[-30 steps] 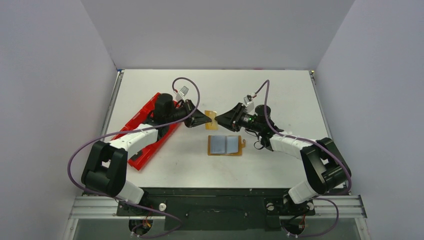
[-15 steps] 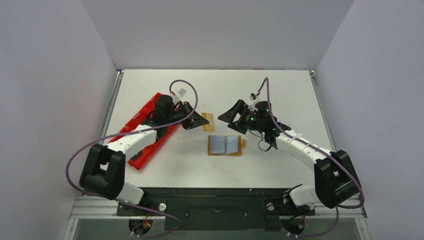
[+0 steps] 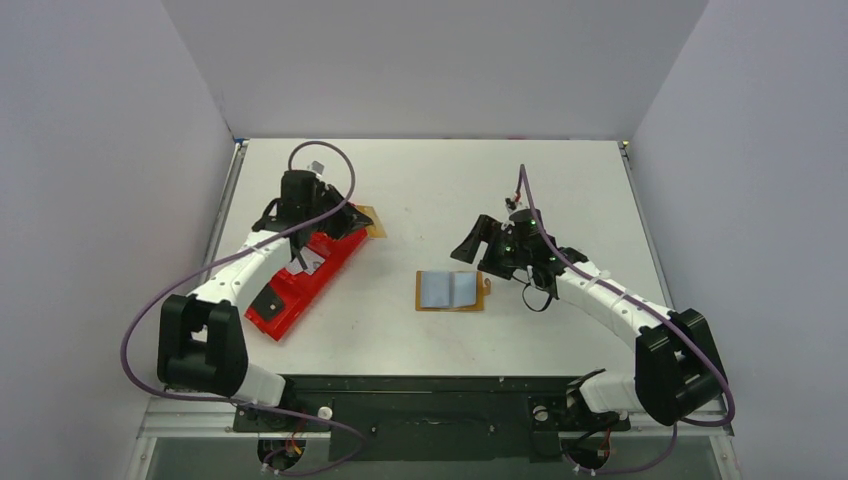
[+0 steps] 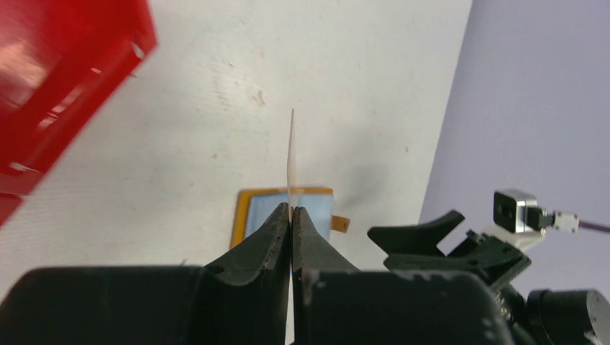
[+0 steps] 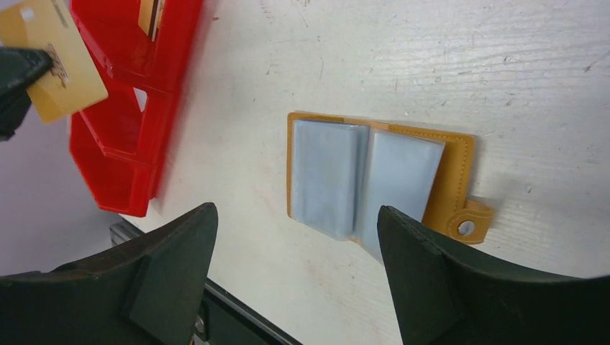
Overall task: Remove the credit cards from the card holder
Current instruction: Place the credit card in the storage box.
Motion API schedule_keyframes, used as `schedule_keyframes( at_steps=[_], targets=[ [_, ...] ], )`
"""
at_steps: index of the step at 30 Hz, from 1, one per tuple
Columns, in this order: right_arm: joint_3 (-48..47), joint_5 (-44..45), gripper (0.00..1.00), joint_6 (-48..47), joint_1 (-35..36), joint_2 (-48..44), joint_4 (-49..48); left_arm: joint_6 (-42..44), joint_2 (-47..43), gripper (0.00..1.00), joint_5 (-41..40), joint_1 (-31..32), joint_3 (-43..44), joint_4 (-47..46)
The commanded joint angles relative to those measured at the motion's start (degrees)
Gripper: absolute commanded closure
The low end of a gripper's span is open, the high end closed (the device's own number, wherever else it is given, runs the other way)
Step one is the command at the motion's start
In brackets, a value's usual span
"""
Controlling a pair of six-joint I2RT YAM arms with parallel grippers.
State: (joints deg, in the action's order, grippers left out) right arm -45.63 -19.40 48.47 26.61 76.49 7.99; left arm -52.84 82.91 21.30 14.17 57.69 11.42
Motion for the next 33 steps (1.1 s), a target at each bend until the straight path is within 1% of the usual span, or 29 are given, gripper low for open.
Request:
schedule_keyframes(
  at_steps=[1,7,11,16,25,29,30,31,32,33],
  targets=[
    [-2.2,1.5,0.23,-3.1,-0.8,-1.9,0.7,2.4,3.9,1.0,-5.8,-5.2,5.5,5.6],
    [-2.2,-0.8,0.23,-4.2,-2.7,-1.3,1.3,2.1,10.4,1.0,-12.3,-8.7,10.1,6.1],
    [-1.9,-1.7,0.23,-4.9,-4.2,-1.6,2.2,1.0,14.5,1.0,-14.7,-10.8,11.8,5.2],
    [-0.8,-1.7,0.23,-5.1,-5.4,-2.8,2.5,0.3,18.7,1.0,-15.8,-12.4,13.0,4.0],
    [-0.1,-1.6,0.23,-4.6,-5.4,-3.5,2.4,1.0,22.3,1.0,-18.8,-12.8,14.8,2.8],
    [-0.4,-1.3,0.23,-4.4,-5.0,-3.5,2.4,0.9,23.6,1.0,-17.9,-12.8,14.6,1.3],
    [-0.5,-1.3,0.23,-4.4,-5.0,-3.4,2.5,0.8,23.7,0.99,-17.8,-12.8,14.5,1.0],
    [-0.7,-1.2,0.23,-4.4,-4.9,-3.3,2.5,0.8,23.6,0.97,-17.8,-12.8,14.2,0.8],
    [-0.7,-1.1,0.23,-4.3,-4.9,-3.3,2.5,0.8,23.5,0.9,-17.5,-12.8,13.8,-0.1],
    [-0.9,-1.0,0.23,-4.2,-4.7,-3.3,2.5,0.7,23.3,0.87,-17.2,-12.8,13.5,-0.7]
  ],
)
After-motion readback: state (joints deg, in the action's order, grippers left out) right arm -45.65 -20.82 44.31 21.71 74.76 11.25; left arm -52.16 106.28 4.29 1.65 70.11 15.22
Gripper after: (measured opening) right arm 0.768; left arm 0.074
